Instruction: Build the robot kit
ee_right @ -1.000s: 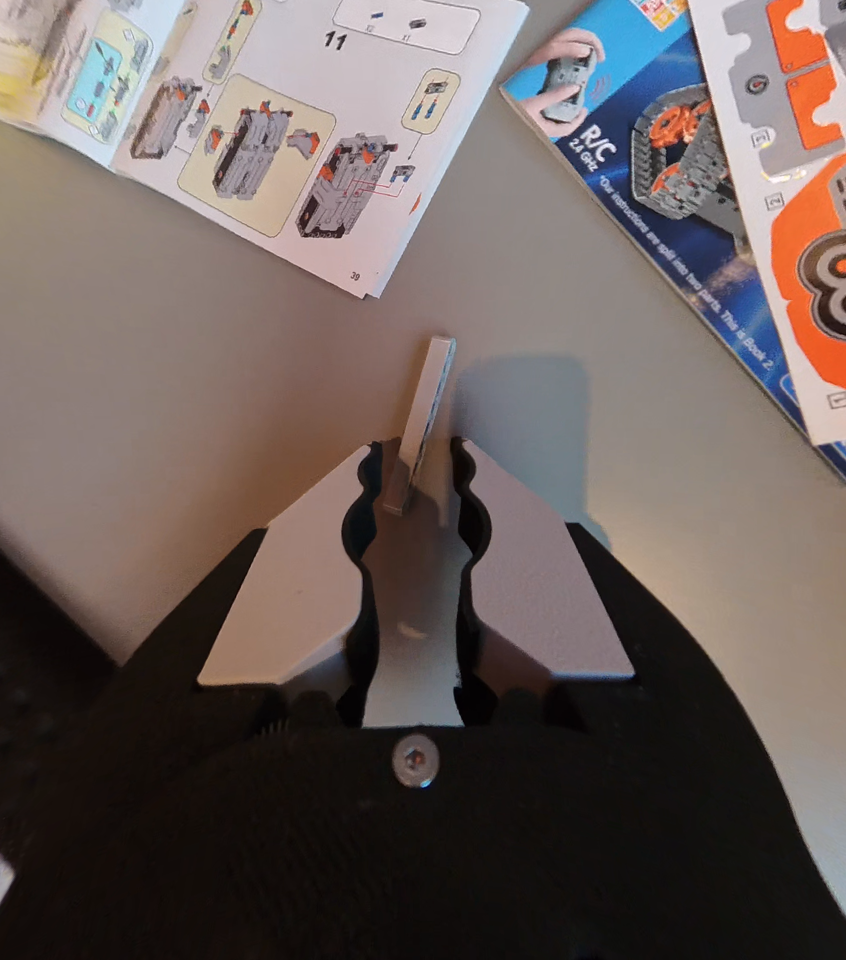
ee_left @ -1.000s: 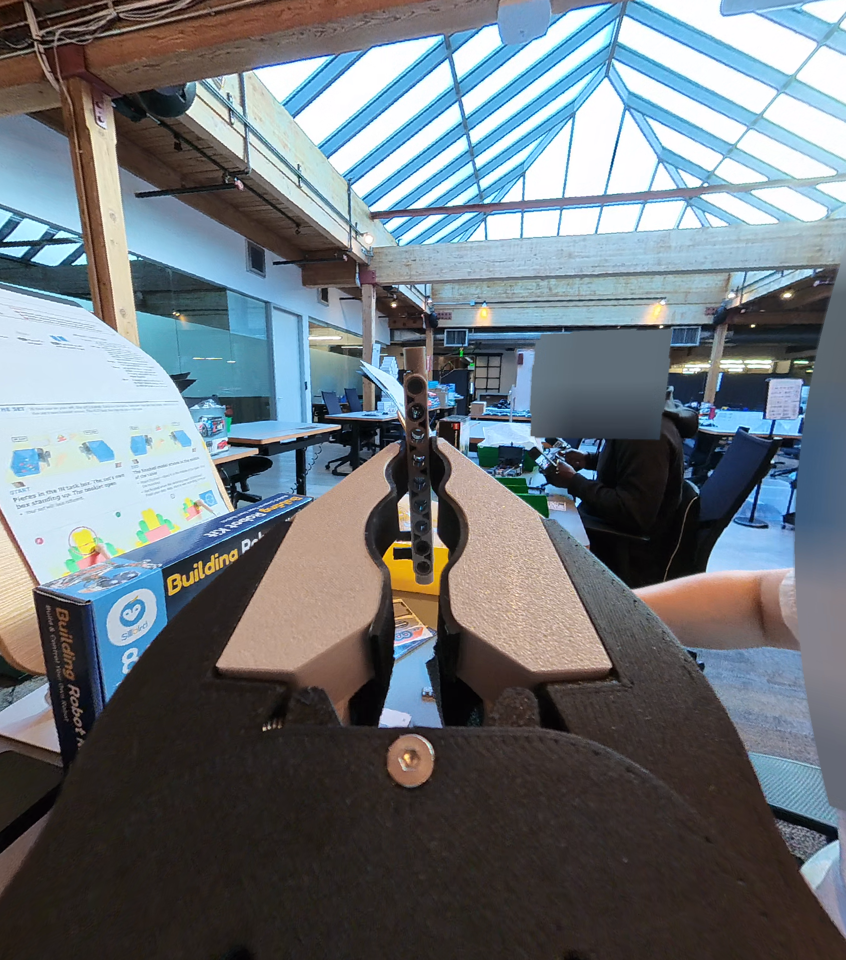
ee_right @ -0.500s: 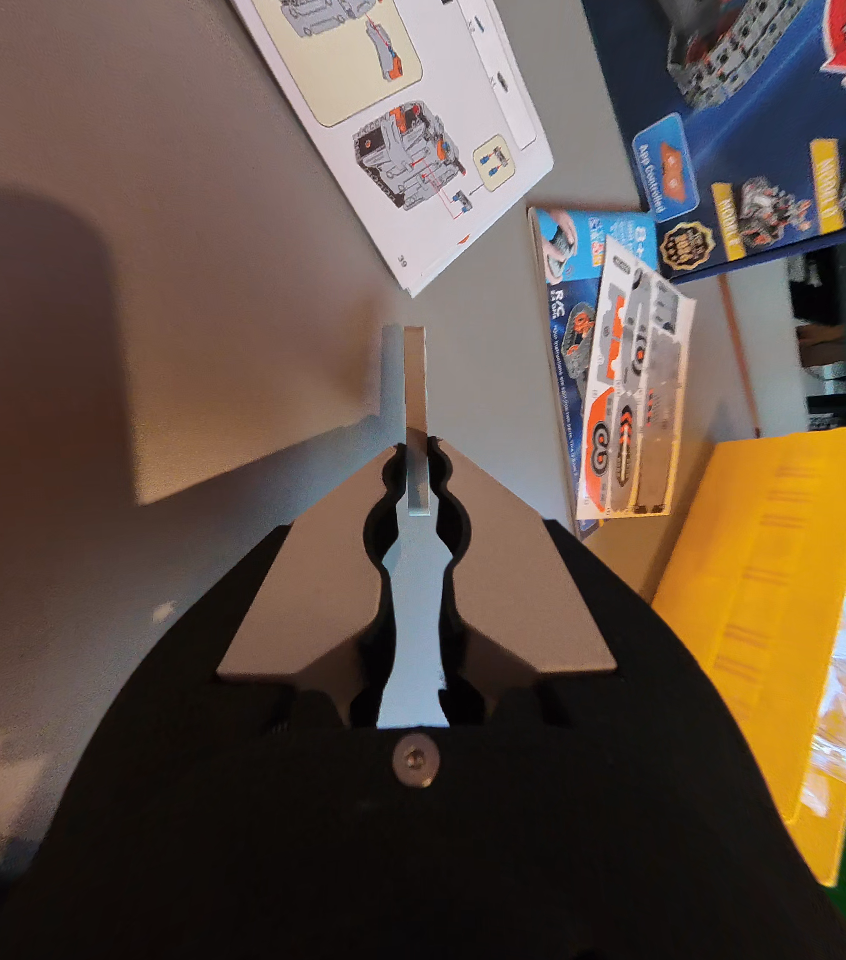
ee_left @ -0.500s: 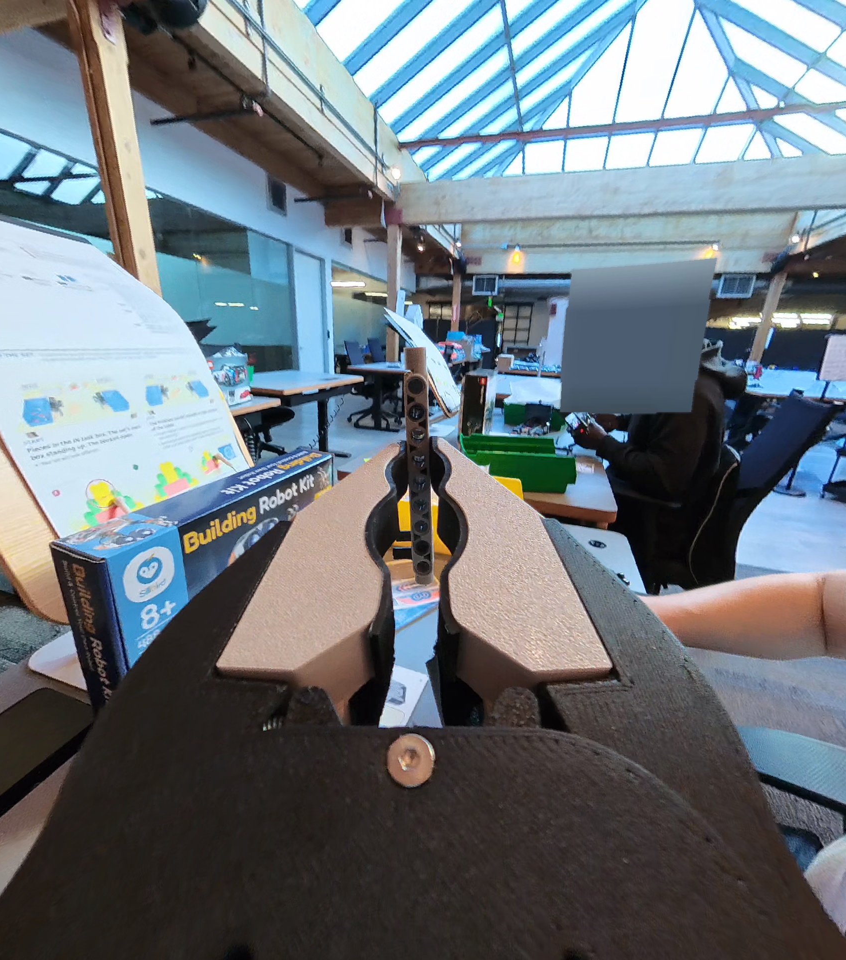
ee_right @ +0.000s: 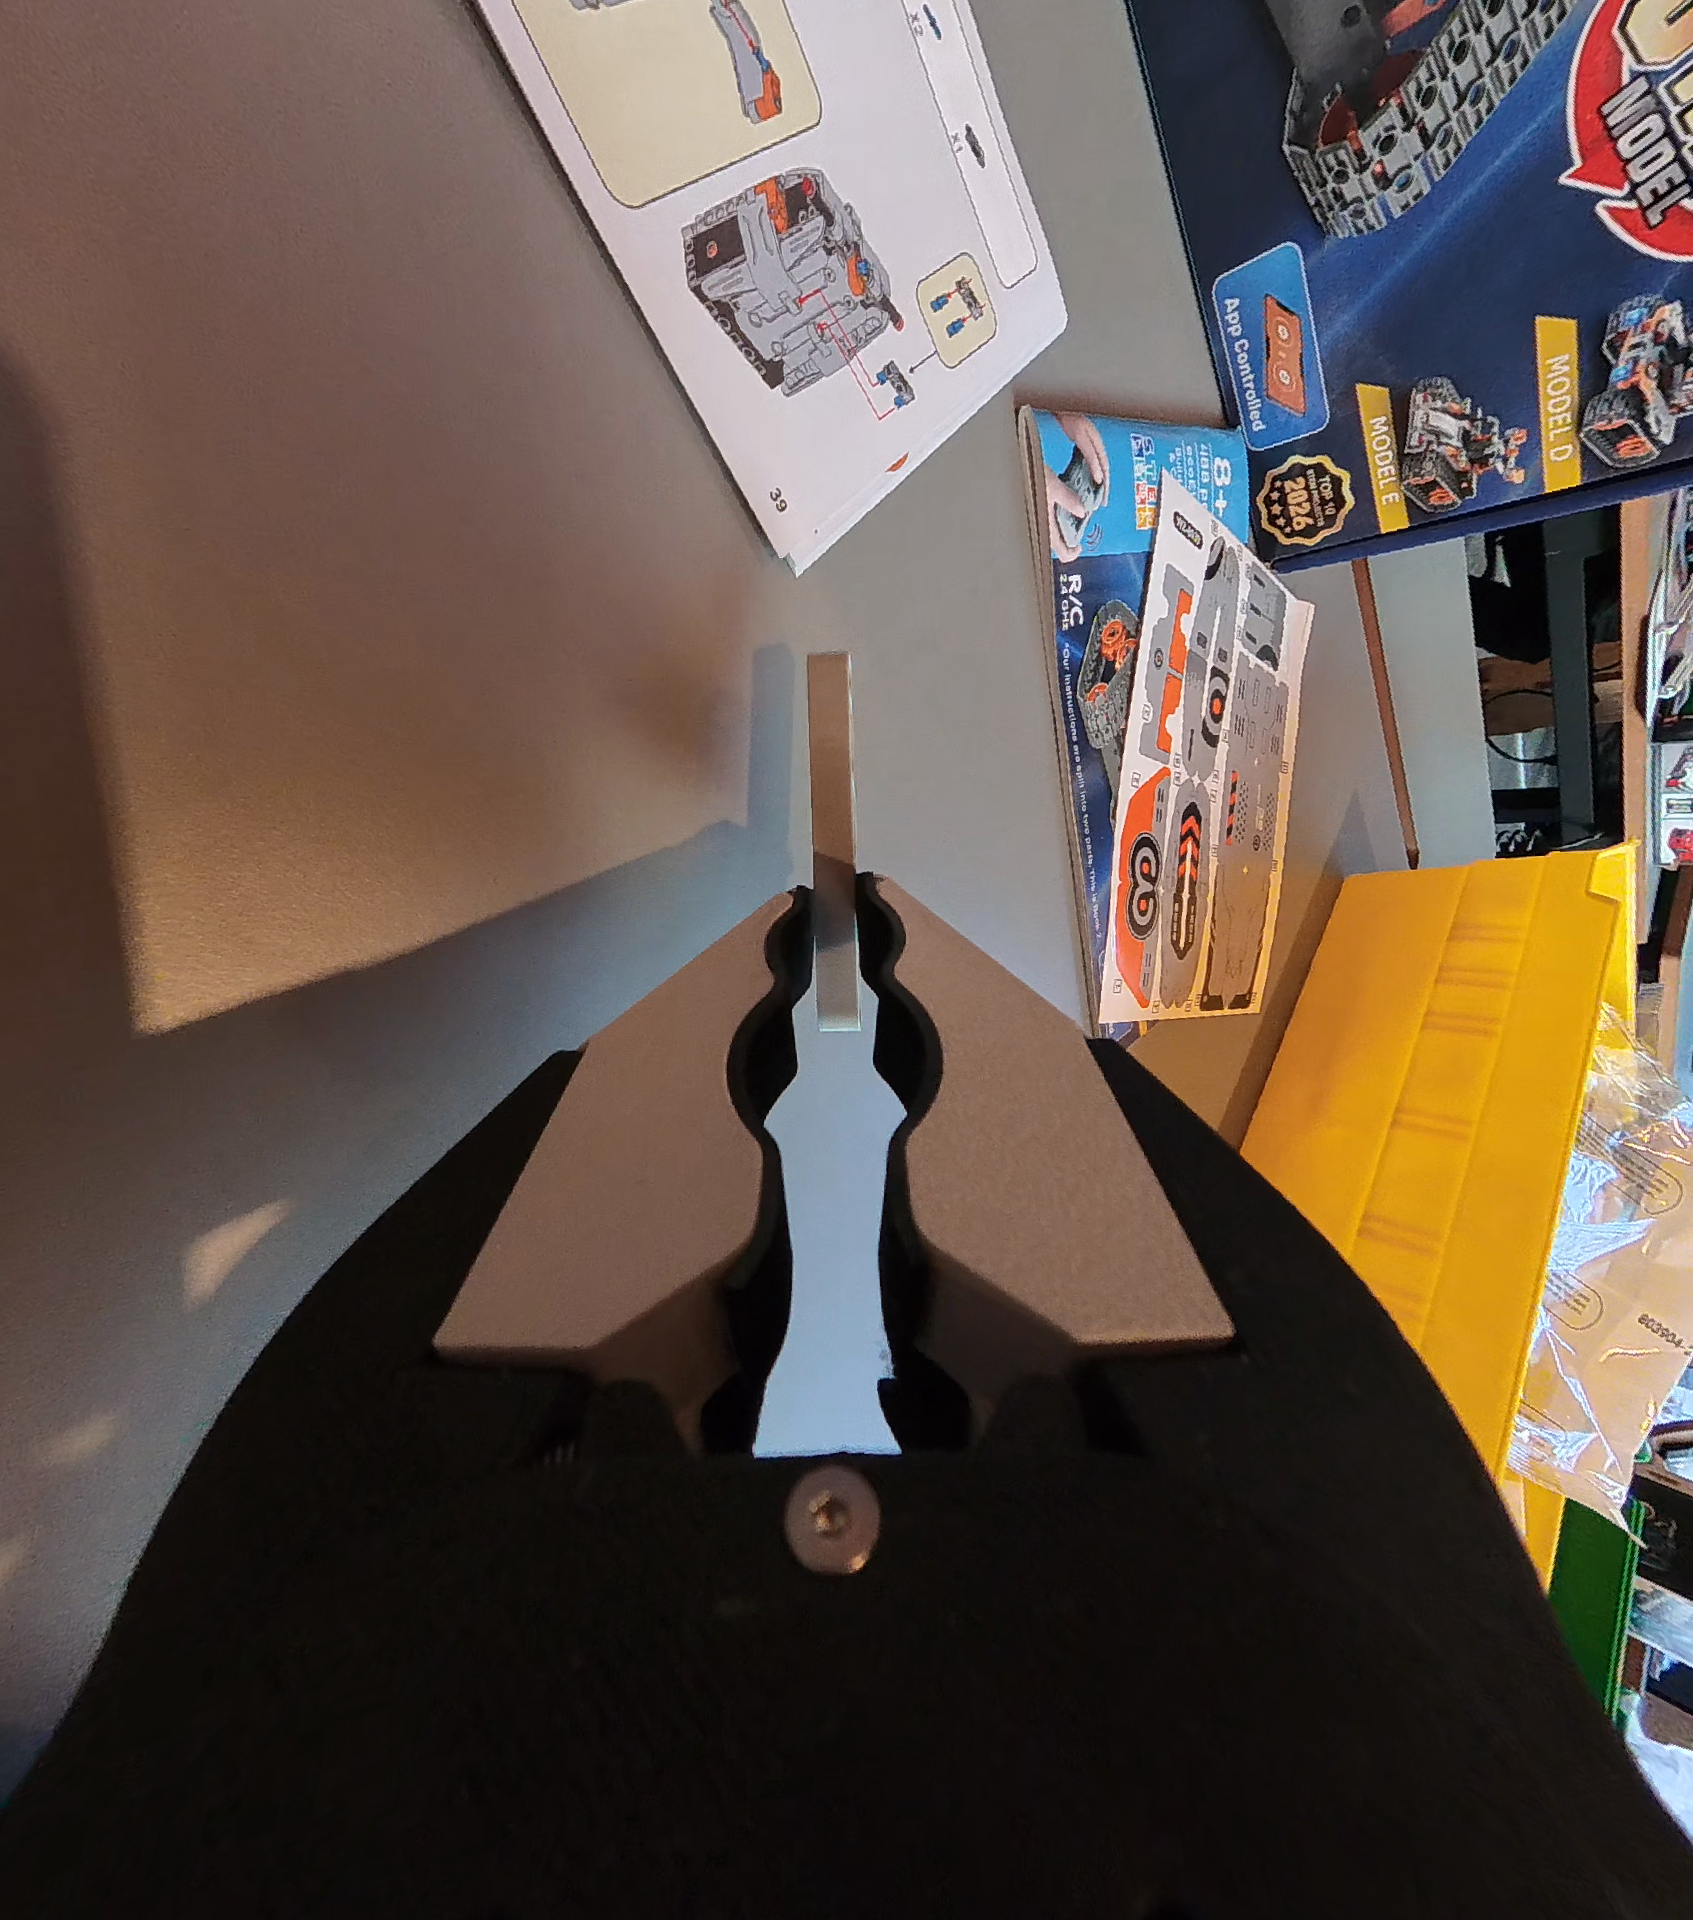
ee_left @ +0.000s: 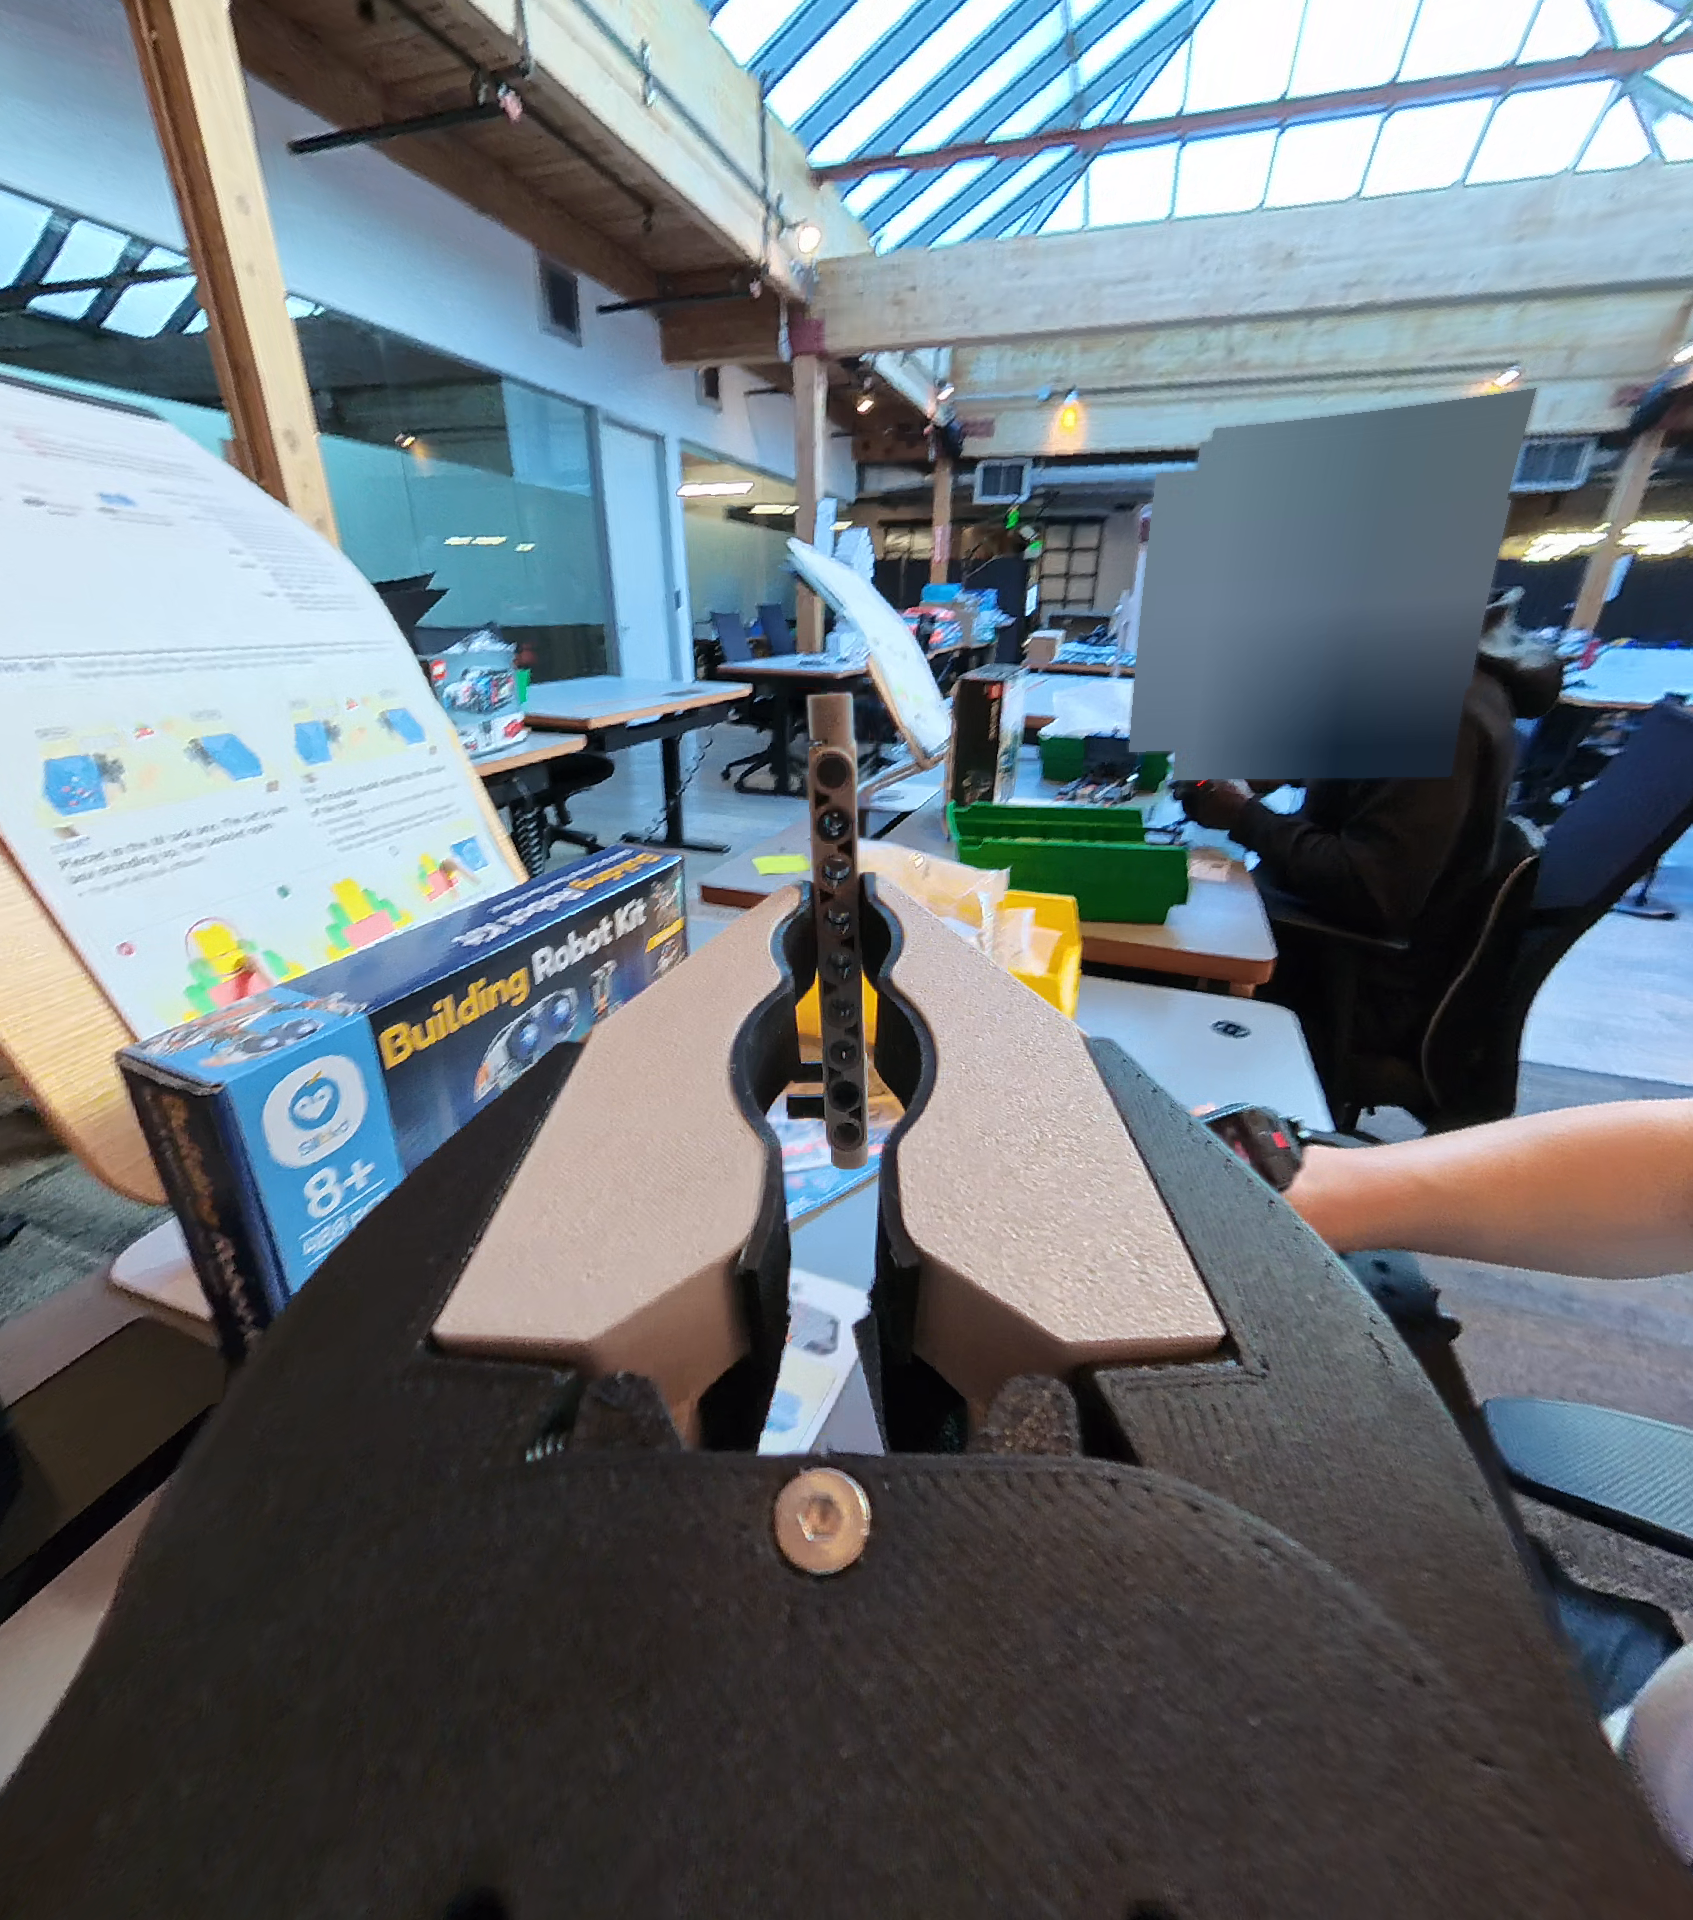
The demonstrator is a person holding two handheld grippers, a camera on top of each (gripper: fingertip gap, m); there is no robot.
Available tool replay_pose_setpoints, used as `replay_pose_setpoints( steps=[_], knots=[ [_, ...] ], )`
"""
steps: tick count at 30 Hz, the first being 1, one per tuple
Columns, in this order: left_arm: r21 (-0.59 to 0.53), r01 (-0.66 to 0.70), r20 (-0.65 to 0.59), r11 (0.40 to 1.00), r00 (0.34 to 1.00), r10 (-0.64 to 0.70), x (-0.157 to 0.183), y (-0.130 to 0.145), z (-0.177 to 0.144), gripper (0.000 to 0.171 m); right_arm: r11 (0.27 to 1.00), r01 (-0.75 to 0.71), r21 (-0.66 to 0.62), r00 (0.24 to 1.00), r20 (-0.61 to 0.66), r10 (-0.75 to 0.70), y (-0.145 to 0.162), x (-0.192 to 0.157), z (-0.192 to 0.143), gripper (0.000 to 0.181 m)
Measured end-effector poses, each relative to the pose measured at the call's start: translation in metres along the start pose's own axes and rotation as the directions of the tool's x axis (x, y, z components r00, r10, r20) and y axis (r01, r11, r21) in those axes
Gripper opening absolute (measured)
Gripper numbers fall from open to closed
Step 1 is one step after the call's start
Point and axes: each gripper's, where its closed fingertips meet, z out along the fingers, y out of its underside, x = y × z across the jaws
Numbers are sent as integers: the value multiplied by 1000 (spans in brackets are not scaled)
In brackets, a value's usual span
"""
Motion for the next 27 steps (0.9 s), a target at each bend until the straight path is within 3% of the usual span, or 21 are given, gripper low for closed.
replay_pose_setpoints(
  steps=[27],
  knots=[
    [-138,-37,89,990,995,50,-10,23,17,5,989,114,-91,983,-131,-126,15,9,9,7]
  ],
)
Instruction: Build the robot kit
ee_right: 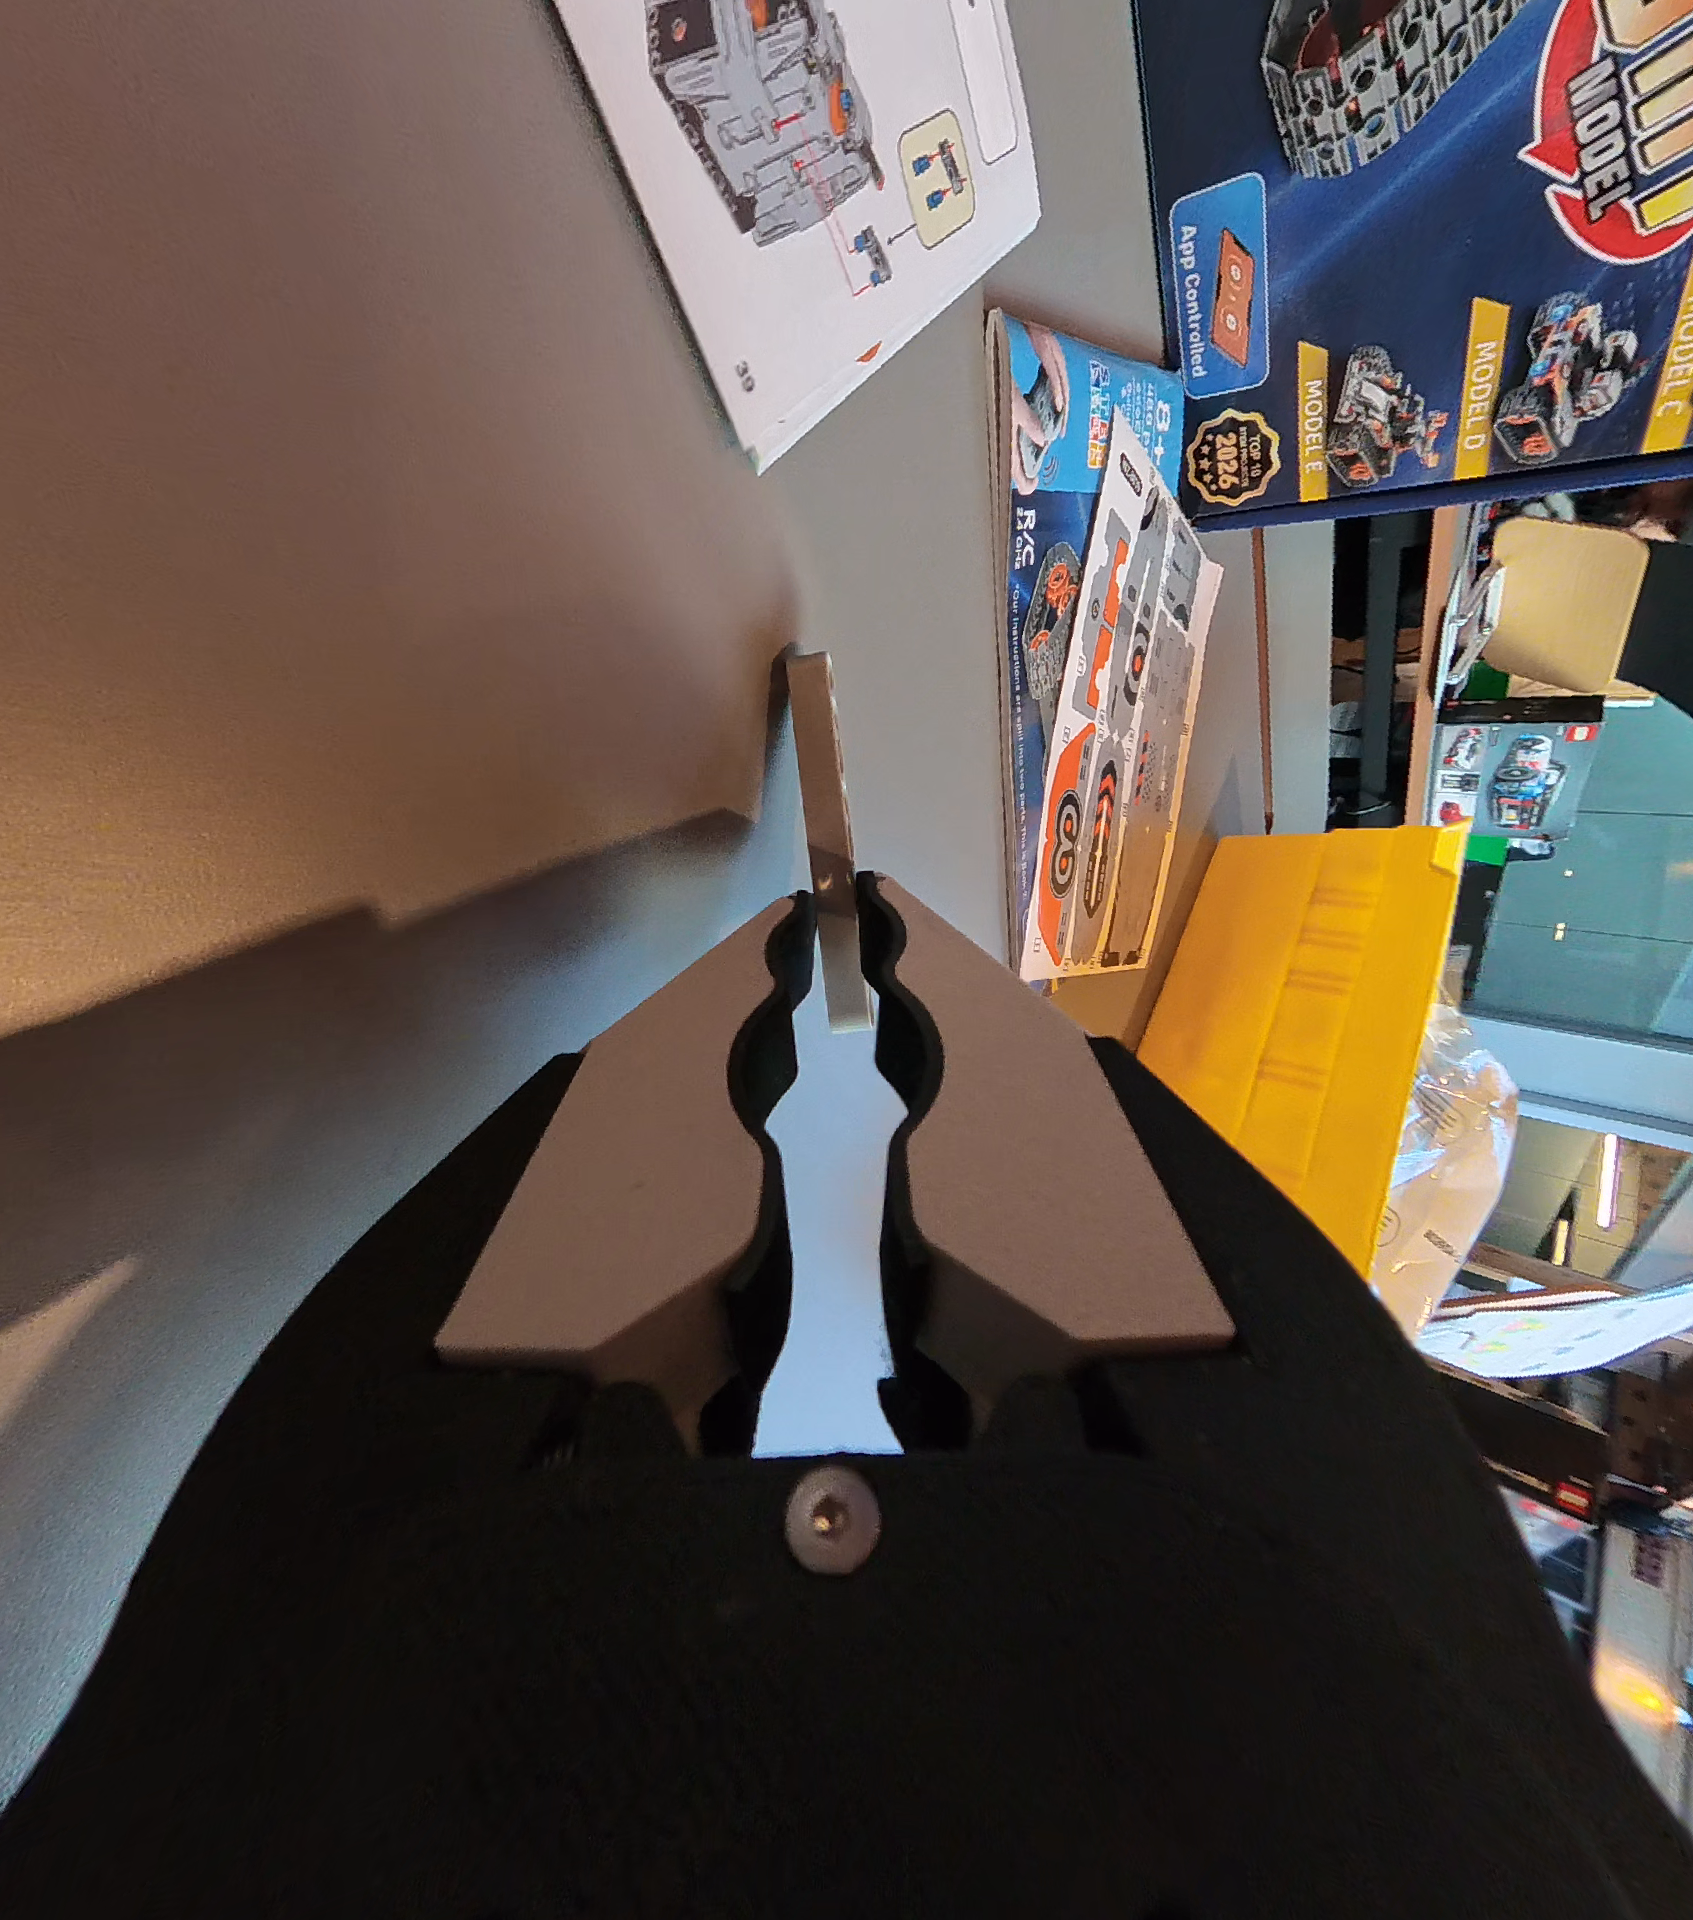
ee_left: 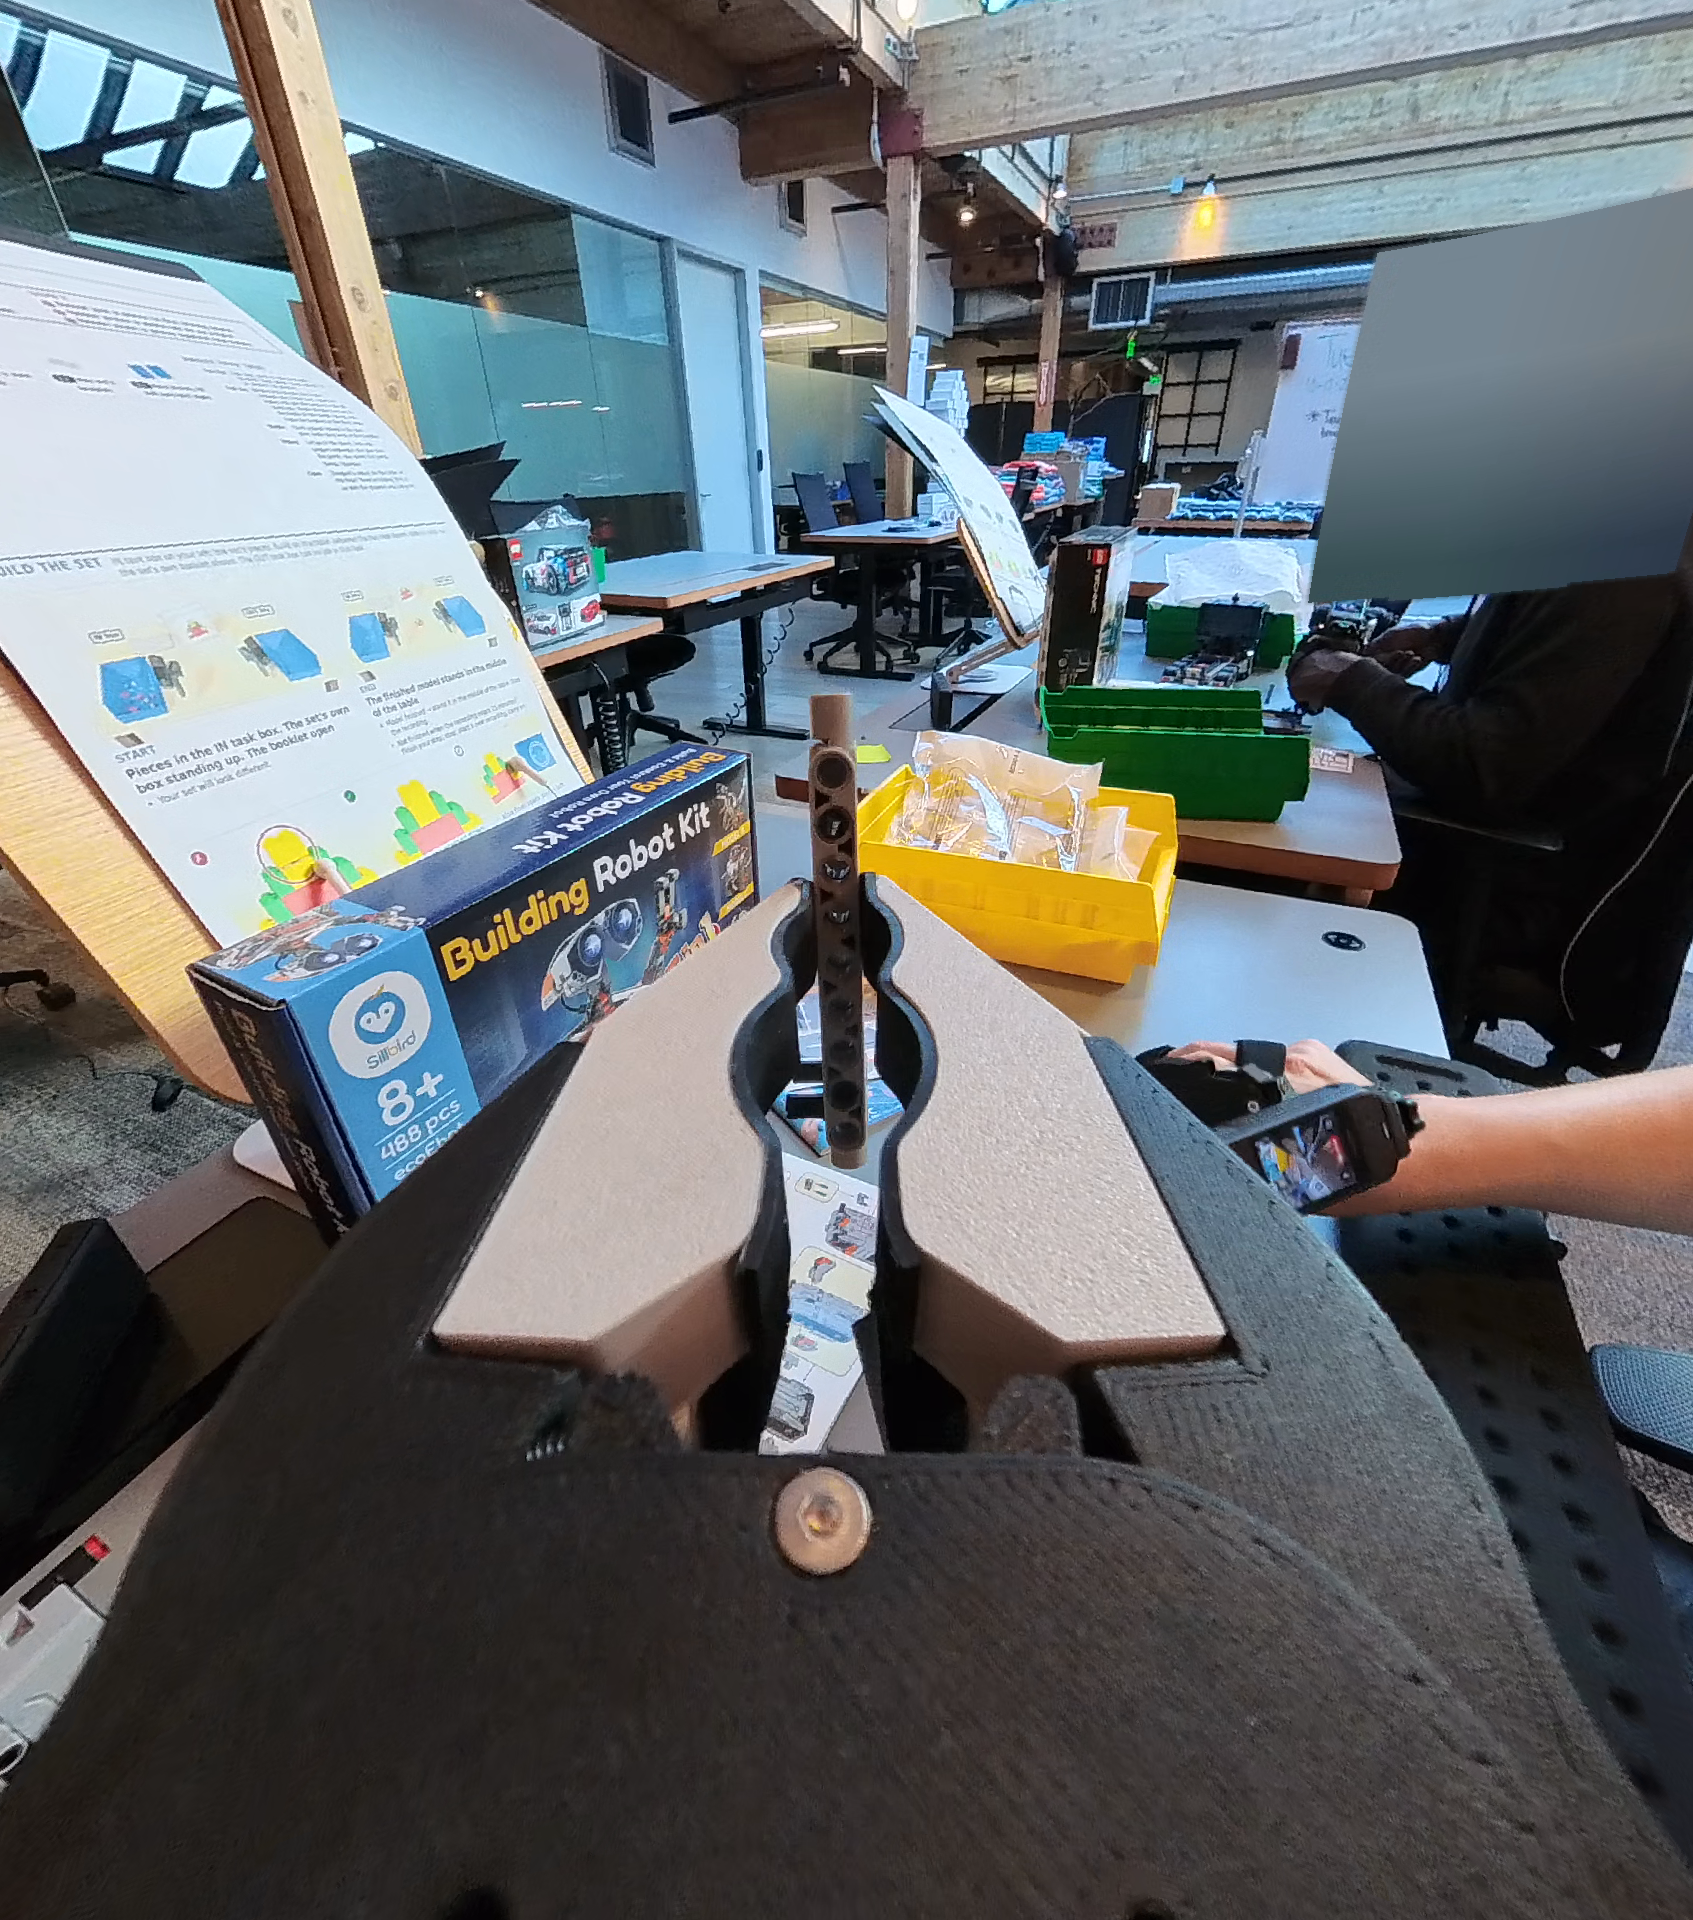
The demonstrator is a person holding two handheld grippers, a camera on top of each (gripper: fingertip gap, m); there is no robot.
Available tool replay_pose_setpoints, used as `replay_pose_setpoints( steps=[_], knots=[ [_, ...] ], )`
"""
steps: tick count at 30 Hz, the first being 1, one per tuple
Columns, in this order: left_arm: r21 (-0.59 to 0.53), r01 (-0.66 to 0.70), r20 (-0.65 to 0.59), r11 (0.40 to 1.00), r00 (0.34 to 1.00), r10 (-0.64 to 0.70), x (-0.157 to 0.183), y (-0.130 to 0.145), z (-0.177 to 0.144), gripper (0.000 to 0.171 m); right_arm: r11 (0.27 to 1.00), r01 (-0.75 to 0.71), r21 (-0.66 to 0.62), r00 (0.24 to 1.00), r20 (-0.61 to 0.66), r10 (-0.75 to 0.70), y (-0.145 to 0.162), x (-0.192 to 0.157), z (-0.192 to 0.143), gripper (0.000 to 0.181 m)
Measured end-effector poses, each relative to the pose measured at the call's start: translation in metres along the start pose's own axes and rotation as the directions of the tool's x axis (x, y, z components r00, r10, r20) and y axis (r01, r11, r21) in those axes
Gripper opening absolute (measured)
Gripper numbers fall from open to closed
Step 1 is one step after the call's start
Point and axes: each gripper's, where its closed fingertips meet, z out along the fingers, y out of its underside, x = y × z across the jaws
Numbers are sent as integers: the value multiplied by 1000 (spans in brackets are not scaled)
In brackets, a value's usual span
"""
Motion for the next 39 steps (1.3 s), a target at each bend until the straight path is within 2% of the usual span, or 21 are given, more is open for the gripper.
replay_pose_setpoints(
  steps=[7,12,18,21,24,26,28,29,30,32,33,36,39],
  knots=[
    [1,1,3,1000,1000,-1,0,0,-1,5,980,199,-15,972,-121,-199,-2,-3,-4,7],
    [6,6,5,1000,1000,-6,-1,-1,-3,5,939,343,-2,929,-146,-340,-3,-13,-6,8],
    [5,10,12,1000,1000,-10,-3,-1,-4,5,932,360,45,932,-59,-357,-6,-19,-13,11],
    [6,13,13,1000,1000,-13,-4,-1,-4,5,917,397,29,918,-38,-396,-5,-21,-15,11],
    [9,13,14,1000,1000,-13,-4,-1,-6,5,892,449,47,893,-7,-449,-6,-28,-18,4],
    [10,14,14,1000,1000,-14,-4,-1,-6,5,938,336,85,936,80,-342,-6,-27,-18,6],
    [9,14,12,1000,1000,-14,-4,-1,-6,5,983,103,153,948,283,-143,-10,-25,-19,18],
    [9,13,12,1000,1000,-13,-4,-1,-7,5,982,-18,190,899,432,-68,-15,-26,-23,18],
    [10,13,11,1000,1000,-13,-4,-1,-7,5,967,-132,217,819,573,-17,-20,-26,-30,18],
    [9,14,8,1000,1000,-14,-4,-1,-6,5,933,-302,195,662,747,58,-23,-15,-32,18],
    [7,16,7,1000,1000,-16,-4,0,-6,5,928,-336,160,577,814,69,-20,-13,-31,19],
    [-5,16,4,1000,1000,-16,-4,2,-4,5,944,-317,88,424,904,58,-2,-16,-20,22],
    [-17,10,4,1000,1000,-10,-4,4,-2,5,944,-320,77,342,939,39,0,-18,-12,23]
  ],
)
